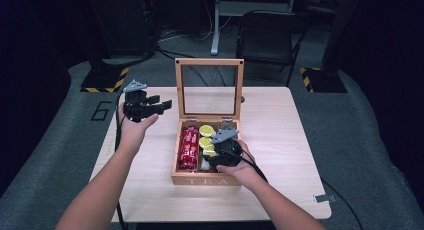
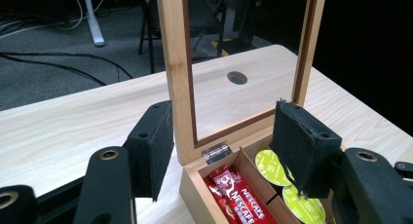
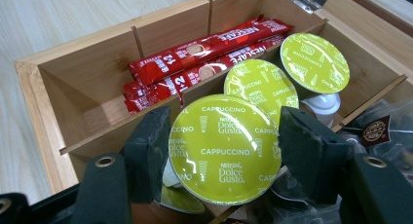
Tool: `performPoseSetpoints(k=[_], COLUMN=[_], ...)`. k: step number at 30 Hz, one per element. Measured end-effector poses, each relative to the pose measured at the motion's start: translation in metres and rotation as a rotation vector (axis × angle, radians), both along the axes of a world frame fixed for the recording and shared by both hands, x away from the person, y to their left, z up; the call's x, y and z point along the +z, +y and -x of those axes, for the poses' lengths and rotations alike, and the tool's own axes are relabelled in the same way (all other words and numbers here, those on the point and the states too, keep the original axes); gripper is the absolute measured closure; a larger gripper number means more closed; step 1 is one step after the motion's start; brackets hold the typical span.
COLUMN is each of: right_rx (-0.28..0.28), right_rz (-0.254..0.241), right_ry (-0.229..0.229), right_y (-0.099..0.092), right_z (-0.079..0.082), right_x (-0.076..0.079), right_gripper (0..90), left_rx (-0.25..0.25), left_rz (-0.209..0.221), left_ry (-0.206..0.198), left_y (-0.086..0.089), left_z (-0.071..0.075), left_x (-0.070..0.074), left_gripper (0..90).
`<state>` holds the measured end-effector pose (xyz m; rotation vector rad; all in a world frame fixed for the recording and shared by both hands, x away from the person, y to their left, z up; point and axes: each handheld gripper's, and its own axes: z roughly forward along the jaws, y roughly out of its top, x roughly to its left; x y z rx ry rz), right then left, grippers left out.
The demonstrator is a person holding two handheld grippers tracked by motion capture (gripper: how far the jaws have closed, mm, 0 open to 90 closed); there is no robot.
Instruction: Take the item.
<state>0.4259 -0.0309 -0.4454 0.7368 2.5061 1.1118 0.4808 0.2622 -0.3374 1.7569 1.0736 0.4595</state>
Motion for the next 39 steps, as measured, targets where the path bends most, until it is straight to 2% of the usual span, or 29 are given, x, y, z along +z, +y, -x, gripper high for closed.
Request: performPoseSetpoints(k=[4, 8, 13, 14, 22, 23, 39], right_rx=[-0.006, -0.005, -0.015, -0.017, -0.029, -0.039, -0.104], right_rz=[-0.002, -0.005, -0.006, -0.005, -0.007, -0.008, -0.010], right_ry=[0.006, -0.011, -0.015, -0.018, -0.042, -0.032, -0.069], right_y=[0.000, -0.002, -0.005, -0.005, -0.012, -0.014, -0.046], right_z=[0.001, 0.000, -0.001, -0.001, -0.004, -0.003, -0.012], right_x=[0.003, 0.007, 0.013, 0.014, 0.023, 0.024, 0.035], right_gripper=[37.0, 37.0, 37.0, 37.0, 37.0, 37.0, 37.0], left_rx=[0.003, 0.001, 0.013, 0.008, 0.008, 0.012, 0.014], left_rz=[0.005, -0.003, 0.015, 0.004, 0.001, 0.004, 0.008], left_ry=[0.002, -0.006, -0.005, -0.010, -0.010, -0.008, -0.010], left_y=[0.000, 0.001, 0.002, 0.003, 0.004, 0.004, 0.003], left_z=[0.001, 0.000, 0.002, 0.001, 0.002, 0.002, 0.001], left_x=[0.001, 0.001, 0.002, 0.002, 0.004, 0.004, 0.003], left_gripper=[40.7, 40.7, 40.7, 40.6, 40.7, 40.7, 40.6])
